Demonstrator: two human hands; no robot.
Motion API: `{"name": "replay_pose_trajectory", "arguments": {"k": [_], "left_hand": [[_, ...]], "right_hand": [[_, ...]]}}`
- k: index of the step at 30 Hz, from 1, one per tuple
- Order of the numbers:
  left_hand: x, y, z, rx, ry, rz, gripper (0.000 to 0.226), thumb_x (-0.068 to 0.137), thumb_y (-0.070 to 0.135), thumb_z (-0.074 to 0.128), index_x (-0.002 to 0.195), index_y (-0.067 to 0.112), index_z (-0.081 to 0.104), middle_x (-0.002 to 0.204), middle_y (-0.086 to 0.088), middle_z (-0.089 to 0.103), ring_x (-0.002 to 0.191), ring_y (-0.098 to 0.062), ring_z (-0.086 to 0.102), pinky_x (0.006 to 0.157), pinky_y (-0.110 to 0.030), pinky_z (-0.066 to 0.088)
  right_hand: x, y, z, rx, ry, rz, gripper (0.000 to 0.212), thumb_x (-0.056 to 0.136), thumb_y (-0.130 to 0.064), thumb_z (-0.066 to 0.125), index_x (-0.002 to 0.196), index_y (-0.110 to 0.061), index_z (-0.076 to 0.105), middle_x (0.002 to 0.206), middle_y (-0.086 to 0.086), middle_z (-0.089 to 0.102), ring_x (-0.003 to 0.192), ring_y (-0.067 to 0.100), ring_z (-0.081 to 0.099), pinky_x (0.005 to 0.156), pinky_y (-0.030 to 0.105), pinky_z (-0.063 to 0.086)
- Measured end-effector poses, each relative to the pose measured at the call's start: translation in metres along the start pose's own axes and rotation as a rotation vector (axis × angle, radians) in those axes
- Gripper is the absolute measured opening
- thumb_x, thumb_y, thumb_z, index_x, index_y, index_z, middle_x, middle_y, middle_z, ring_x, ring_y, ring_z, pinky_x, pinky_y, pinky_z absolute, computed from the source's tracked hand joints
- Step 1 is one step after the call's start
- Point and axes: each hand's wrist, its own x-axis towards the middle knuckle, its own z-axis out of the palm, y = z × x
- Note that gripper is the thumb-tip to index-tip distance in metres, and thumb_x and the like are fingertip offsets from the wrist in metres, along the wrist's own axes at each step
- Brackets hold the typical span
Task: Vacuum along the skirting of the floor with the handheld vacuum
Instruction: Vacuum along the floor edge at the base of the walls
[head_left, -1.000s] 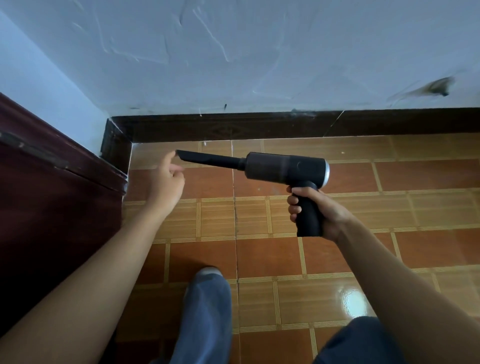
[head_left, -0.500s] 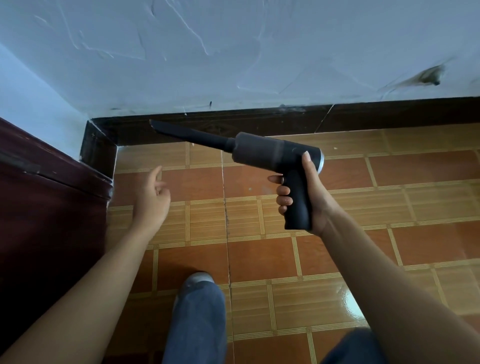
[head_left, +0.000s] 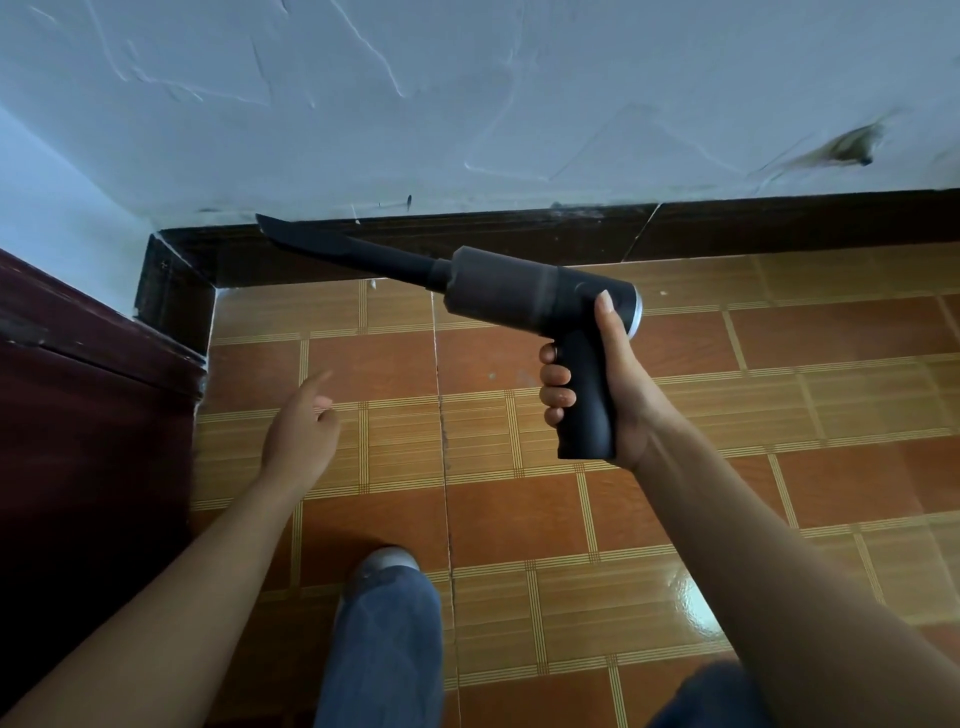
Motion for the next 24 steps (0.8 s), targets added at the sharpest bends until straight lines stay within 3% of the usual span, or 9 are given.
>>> {"name": "replay_pose_trajectory", "arguments": {"k": [3,7,11,13,16,24], "left_hand": [[-0.001,-0.004,0.000,0.029,-0.010,0.002,0.048,0.098,0.008,0.041,0.144,0.023,0.037,0.131,-0.006,0.055,0.059,-0.017,0.052,0.051,-0.027,0.041],[0.001,-0.007,0.000,0.058,-0.009,0.022,0.047,0.097,0.010,0.042,0.142,0.021,0.040,0.132,-0.011,0.053,0.100,-0.025,0.058,0.079,-0.040,0.049],[0.006,-0.007,0.002,0.164,-0.014,0.051,0.050,0.096,0.013,0.046,0.144,0.022,0.038,0.136,-0.013,0.048,0.113,-0.029,0.055,0.086,-0.042,0.048],[0.010,-0.007,0.003,0.268,-0.029,0.051,0.052,0.096,0.020,0.047,0.147,0.023,0.033,0.144,-0.012,0.042,0.124,-0.030,0.049,0.091,-0.042,0.046],[0.016,-0.008,0.004,0.403,-0.087,0.030,0.060,0.097,0.034,0.046,0.151,0.024,0.022,0.155,-0.011,0.026,0.143,-0.030,0.023,0.110,-0.048,0.031],[0.022,-0.016,0.011,0.628,-0.191,-0.020,0.078,0.094,0.052,0.043,0.153,0.019,0.004,0.158,-0.019,0.009,0.147,-0.033,0.006,0.116,-0.045,0.017]], "right_hand": [[0.002,0.001,0.001,-0.005,-0.002,0.004,0.057,0.060,-0.069,0.051,0.067,-0.012,0.049,0.049,-0.003,0.043,0.038,0.009,0.038,0.040,0.020,0.038],[0.008,0.003,0.002,-0.008,0.008,0.013,0.056,0.064,-0.068,0.051,0.069,-0.012,0.049,0.050,-0.003,0.044,0.039,0.008,0.039,0.040,0.020,0.039],[0.014,0.005,0.003,-0.008,0.021,0.023,0.056,0.070,-0.068,0.050,0.070,-0.012,0.049,0.051,-0.003,0.045,0.039,0.008,0.040,0.041,0.020,0.040],[0.017,0.006,0.003,0.001,0.026,0.027,0.055,0.068,-0.067,0.052,0.071,-0.012,0.050,0.052,-0.003,0.045,0.040,0.008,0.040,0.041,0.020,0.040],[0.024,0.007,0.004,0.009,0.035,0.030,0.055,0.067,-0.067,0.052,0.073,-0.012,0.050,0.053,-0.003,0.046,0.041,0.008,0.041,0.042,0.020,0.041],[0.041,0.012,0.002,-0.002,0.036,0.048,0.063,0.078,-0.067,0.045,0.095,-0.008,0.059,0.054,-0.004,0.046,0.041,0.006,0.040,0.042,0.020,0.040]]}}
